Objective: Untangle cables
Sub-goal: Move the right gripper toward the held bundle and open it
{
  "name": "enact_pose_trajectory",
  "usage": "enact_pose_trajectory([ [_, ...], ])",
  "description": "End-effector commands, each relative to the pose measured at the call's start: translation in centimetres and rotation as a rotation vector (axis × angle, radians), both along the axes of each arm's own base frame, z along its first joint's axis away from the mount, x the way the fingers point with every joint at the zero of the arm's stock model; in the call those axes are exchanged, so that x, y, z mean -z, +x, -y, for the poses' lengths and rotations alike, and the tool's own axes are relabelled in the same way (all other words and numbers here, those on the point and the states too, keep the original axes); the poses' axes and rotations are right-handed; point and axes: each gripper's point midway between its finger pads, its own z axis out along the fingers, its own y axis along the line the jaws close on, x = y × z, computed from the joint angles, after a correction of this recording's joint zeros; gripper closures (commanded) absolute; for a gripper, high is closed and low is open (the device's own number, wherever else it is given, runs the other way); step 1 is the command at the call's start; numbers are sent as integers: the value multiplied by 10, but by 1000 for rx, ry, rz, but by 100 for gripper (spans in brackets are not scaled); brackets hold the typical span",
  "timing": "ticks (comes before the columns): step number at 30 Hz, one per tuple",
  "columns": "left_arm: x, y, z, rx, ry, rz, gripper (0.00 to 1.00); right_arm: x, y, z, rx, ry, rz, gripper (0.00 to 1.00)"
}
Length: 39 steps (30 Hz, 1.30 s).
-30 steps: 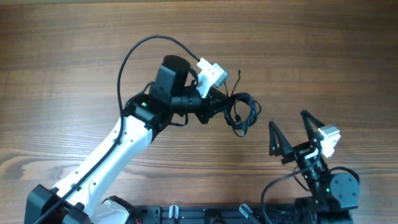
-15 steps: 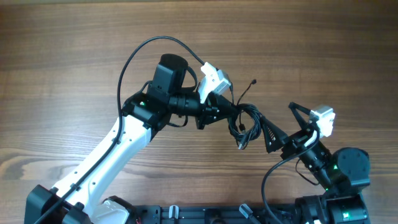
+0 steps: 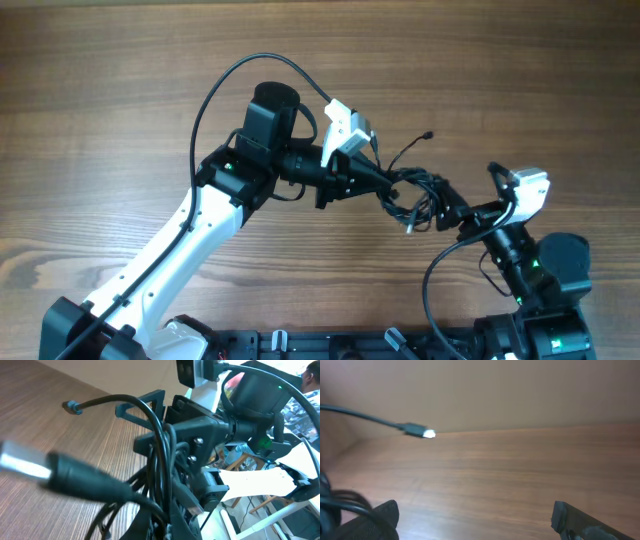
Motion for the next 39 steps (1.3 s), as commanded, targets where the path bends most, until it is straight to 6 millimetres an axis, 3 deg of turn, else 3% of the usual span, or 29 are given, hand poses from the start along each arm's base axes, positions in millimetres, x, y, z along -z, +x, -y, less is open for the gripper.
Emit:
enact_pose_trajectory([
  [1,-16,-11,-3,29,-32,29,96,-7,7,28,159,-40,18,0],
  [2,-10,-3,-3,-19,0,26,96,-7,7,28,159,-40,18,0],
  [5,32,49,-18,-391,227,-71,96,-7,7,28,159,-40,18,0],
  [8,45,65,-30,-516,301,-89,96,-7,7,27,154,-38,17,0],
  [12,34,51,-24,-398,261,22,96,-11,2,-1,-8,-11,30,0],
  [13,29,46,-24,-361,250,92,96,-17,-10,-30,-205,-61,82,0],
  [15,24,43,-26,-336,246,176,96,-26,-26,-56,-389,-91,146,0],
  [16,21,41,-27,-319,243,233,96,-30,-29,-59,-417,-87,155,0],
  [21,8,34,-32,-295,232,355,96,-54,-34,-60,-432,-173,252,0],
  [29,-5,6,-25,-140,132,383,96,-71,-9,-19,-149,-242,302,0],
  [34,-12,-4,-22,-72,74,416,96,-68,-10,-23,-172,-240,293,0],
  [39,-26,2,-18,-84,25,492,96,-60,-27,-51,-373,-256,301,0],
])
